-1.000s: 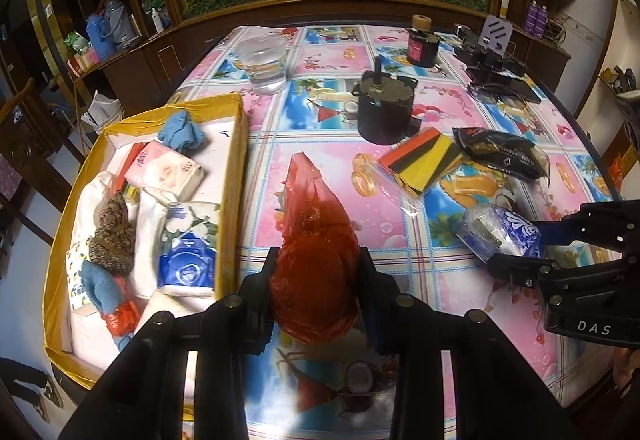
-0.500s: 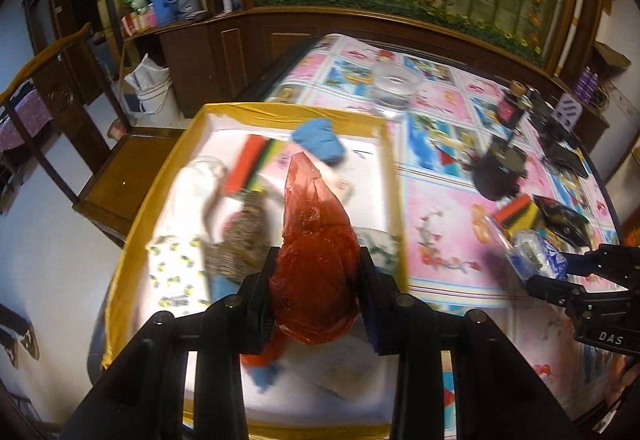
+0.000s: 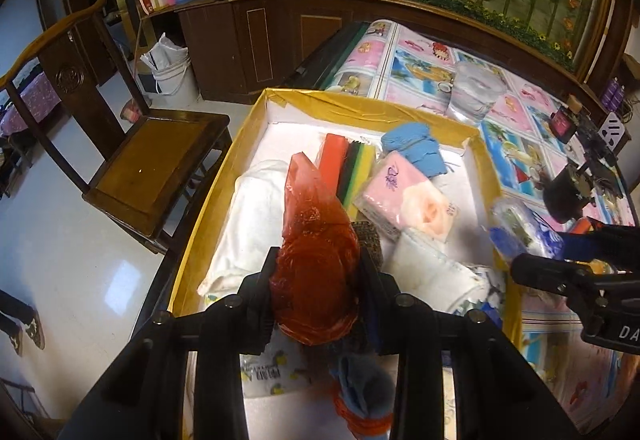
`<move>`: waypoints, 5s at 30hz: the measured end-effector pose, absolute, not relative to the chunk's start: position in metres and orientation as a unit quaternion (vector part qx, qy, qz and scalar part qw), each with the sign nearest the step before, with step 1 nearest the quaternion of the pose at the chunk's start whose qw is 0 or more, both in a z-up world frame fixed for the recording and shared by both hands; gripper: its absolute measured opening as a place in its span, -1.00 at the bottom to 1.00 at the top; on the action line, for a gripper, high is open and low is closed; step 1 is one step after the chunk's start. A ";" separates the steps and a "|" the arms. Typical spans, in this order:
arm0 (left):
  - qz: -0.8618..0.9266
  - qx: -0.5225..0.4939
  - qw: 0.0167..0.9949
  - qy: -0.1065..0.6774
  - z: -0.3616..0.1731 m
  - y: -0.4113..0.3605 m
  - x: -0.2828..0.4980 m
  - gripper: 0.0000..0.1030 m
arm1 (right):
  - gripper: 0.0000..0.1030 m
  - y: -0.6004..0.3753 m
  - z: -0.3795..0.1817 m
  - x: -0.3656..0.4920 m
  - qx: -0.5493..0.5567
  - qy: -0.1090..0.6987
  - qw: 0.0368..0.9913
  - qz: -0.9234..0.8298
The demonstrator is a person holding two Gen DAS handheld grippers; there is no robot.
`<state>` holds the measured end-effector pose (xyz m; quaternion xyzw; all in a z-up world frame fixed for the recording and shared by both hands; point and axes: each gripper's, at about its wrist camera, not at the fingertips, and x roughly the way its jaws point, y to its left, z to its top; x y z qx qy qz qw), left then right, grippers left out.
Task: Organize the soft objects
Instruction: 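Carry the red bag with left while right carries the snack bag over the box, then open left to drop the red bag while right releases the snack bag in the box, then move both open grippers back from the box toward the table, then grasp the red-yellow-black striped pack with left while right grasps the black snack bag, then carry the striped pack with left while right carries the black bag over the box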
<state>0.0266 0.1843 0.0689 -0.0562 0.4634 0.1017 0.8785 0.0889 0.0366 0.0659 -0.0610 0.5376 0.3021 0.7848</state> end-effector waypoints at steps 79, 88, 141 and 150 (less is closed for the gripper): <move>-0.177 0.167 0.822 0.515 0.045 -0.121 0.088 0.63 | -0.12 -0.345 0.022 -0.015 0.030 0.582 0.804 0.120; -0.173 0.214 0.810 0.518 0.017 -0.139 0.126 0.63 | -0.11 -0.384 0.031 -0.055 0.046 0.585 0.805 0.087; -0.048 0.033 0.881 0.469 0.039 -0.098 -0.017 -0.14 | -0.11 -0.282 0.031 -0.026 -0.042 0.555 0.809 0.189; -0.014 0.022 0.899 0.438 0.064 -0.059 -0.023 -0.14 | -0.12 -0.245 0.045 -0.012 -0.051 0.543 0.809 0.217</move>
